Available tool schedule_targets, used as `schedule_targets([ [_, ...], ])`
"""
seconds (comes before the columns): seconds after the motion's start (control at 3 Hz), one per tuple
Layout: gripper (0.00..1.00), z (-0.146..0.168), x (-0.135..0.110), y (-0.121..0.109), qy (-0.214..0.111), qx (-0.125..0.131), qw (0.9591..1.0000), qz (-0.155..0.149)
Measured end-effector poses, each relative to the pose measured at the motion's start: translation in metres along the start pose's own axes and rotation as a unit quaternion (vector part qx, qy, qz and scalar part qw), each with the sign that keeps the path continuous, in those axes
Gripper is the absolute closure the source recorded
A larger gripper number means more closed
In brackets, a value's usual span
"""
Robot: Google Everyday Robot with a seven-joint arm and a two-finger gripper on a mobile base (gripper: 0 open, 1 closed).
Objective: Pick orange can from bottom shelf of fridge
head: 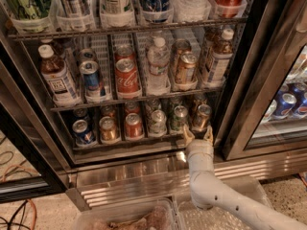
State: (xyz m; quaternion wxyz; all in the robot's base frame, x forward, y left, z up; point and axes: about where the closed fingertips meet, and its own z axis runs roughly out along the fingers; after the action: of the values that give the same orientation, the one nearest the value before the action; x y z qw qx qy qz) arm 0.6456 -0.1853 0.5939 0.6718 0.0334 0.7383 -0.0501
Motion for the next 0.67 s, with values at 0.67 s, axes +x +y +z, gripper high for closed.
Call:
schedule_targets([
  [0.67,0.39,0.0335,-0.0114,-0.0033,-0.017,0.009,0.9998,-0.001],
])
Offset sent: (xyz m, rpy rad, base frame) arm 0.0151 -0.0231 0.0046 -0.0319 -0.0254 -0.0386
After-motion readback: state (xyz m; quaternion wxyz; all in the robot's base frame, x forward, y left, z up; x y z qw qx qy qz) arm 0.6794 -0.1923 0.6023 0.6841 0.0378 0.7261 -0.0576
